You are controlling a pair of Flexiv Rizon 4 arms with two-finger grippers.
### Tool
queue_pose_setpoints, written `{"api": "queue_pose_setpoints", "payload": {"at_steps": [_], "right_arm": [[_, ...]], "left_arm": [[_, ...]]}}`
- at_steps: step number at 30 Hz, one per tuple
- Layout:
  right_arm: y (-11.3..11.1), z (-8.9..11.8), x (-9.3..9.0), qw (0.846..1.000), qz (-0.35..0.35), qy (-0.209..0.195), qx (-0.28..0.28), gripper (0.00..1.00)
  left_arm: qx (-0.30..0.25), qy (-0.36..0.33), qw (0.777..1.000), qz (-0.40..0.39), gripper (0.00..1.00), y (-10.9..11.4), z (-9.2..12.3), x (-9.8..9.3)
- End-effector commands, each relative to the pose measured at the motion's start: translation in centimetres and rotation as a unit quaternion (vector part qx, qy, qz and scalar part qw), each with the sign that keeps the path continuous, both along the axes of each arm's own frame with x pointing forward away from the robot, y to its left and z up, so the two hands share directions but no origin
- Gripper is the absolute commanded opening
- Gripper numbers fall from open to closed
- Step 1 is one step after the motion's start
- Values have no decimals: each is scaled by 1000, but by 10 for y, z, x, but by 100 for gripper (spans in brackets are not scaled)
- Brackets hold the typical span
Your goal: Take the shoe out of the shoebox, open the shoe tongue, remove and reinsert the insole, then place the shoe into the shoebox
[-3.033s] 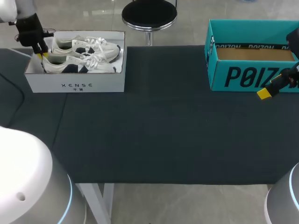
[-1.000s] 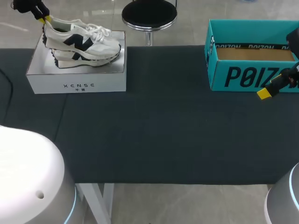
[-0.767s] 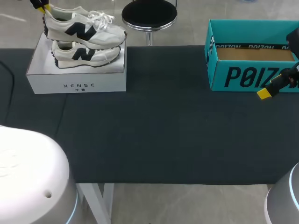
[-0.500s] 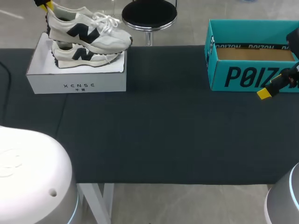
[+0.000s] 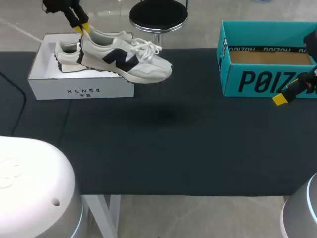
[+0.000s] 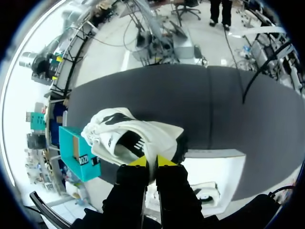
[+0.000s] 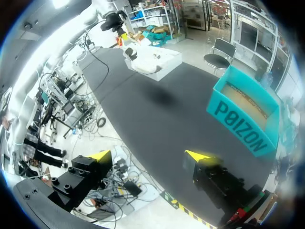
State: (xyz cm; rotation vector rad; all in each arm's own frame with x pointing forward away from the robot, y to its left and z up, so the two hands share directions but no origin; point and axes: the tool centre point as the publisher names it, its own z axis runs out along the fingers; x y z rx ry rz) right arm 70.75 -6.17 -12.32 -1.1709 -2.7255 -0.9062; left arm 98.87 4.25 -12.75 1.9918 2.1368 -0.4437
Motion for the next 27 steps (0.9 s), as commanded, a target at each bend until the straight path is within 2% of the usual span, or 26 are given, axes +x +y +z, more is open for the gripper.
{"api": "queue_pose_setpoints", "payload": {"at_steps": [1,7,12,27], "right_arm": [[1,0,3,1000,1,2,-1,100],[1,0,3,1000,1,2,-1,100],[1,0,3,1000,1,2,-1,100],[1,0,3,1000,1,2,-1,100]], "left_arm": [[3,-11,1000,15,0,-32,-16,-22],[-1,-13,1000,10,0,-68,-38,-53],[-2,5,1000,15,0,-91,-58,-69],[-28,12,999,21,0,-141,-113,-118]]}}
